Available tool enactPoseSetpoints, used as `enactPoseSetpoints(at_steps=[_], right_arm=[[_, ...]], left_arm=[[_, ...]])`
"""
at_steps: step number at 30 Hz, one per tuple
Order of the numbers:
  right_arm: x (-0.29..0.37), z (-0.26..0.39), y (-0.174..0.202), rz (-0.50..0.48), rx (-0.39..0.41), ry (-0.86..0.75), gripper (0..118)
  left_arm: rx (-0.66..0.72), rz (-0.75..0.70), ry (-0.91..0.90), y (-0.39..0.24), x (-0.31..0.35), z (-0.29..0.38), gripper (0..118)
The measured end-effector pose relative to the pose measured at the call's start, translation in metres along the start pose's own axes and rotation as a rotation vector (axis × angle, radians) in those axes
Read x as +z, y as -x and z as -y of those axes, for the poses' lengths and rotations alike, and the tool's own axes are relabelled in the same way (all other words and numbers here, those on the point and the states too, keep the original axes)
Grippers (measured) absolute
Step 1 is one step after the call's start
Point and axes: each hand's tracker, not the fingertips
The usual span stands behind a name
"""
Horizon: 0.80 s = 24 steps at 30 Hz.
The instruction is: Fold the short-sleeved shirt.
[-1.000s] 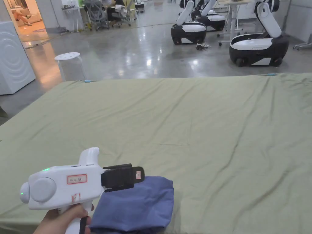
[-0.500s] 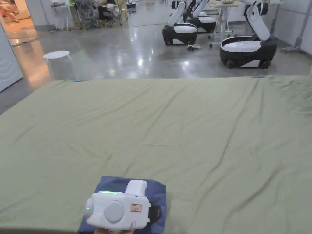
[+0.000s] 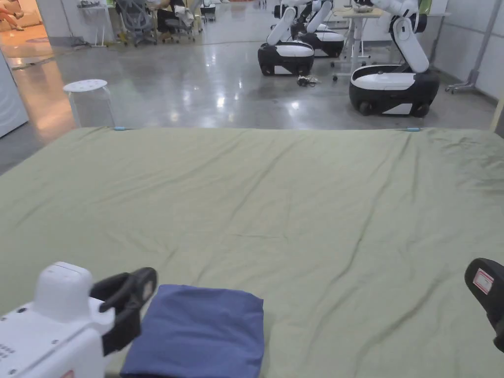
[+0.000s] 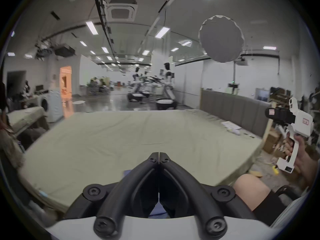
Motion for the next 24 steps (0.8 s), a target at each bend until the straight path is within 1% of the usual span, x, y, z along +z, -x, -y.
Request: enactPoseSetpoints(at_steps=[2,3,4,6,7,8,9,10,11,12,13,14,15,16,17,18,19,21,23,24], right_arm=[[-0.012,0.006,0.008,-0.033,0.000,0.025,0],[-0.020,0.009,0.014,-0.033,0.007,0.046,0],[-0.027,0.010,0.020,-0.039,0.011,0.065,0],[-0.047,0.014,0.030,-0.110,-0.007,0.122,0],[-0.061,0.017,0.037,-0.121,-0.007,0.150,0],[-0.077,0.021,0.043,-0.155,-0.017,0.191,0],[-0.098,0.028,0.048,-0.242,-0.059,0.276,0],[-0.122,0.038,0.052,-0.340,-0.140,0.378,0],[-0.144,0.051,0.055,-0.422,-0.240,0.462,0],[-0.170,0.071,0.057,-0.536,-0.366,0.571,0],[-0.192,0.097,0.060,-0.571,-0.469,0.628,0],[-0.212,0.119,0.062,-0.590,-0.530,0.638,0],[-0.233,0.146,0.065,-0.608,-0.584,0.710,0],[-0.252,0.172,0.066,-0.600,-0.603,0.809,0],[-0.262,0.193,0.069,-0.518,-0.567,0.855,0],[-0.264,0.210,0.071,-0.459,-0.522,0.879,0],[-0.268,0.223,0.070,-0.453,-0.504,0.925,0],[-0.270,0.239,0.064,-0.466,-0.532,0.944,0],[-0.264,0.241,0.056,-0.487,-0.633,0.903,0],[-0.266,0.241,0.054,-0.475,-0.633,0.910,0]], left_arm=[[-0.044,-0.062,0.024,0.008,0.011,0.002,0],[-0.059,-0.090,0.018,0.011,0.016,0.004,0],[-0.047,-0.080,0.027,0.019,0.012,0.006,0],[0.001,-0.067,0.043,0.027,0.016,0.012,0],[0.019,-0.060,0.046,0.030,0.016,0.015,0],[0.048,-0.053,0.052,0.035,0.013,0.019,0],[0.080,-0.032,0.069,0.040,0.010,0.022,0],[0.099,-0.012,0.084,0.044,0.008,0.024,0],[0.121,-0.008,0.085,0.048,0.005,0.027,0],[0.129,-0.006,0.087,0.050,0.002,0.028,0],[0.146,0.002,0.095,0.054,-0.001,0.030,0],[0.174,0.019,0.105,0.058,-0.004,0.031,0],[0.197,0.031,0.112,0.063,-0.007,0.032,0],[0.216,0.029,0.114,0.065,-0.009,0.033,0],[0.226,0.028,0.122,0.069,-0.011,0.035,0],[0.229,0.031,0.127,0.073,-0.014,0.037,0],[0.243,0.035,0.138,0.078,-0.016,0.039,0],[0.282,0.049,0.177,0.086,-0.022,0.044,0],[0.345,0.103,0.226,0.100,-0.034,0.051,0],[0.384,0.126,0.255,0.101,-0.041,0.051,0]])
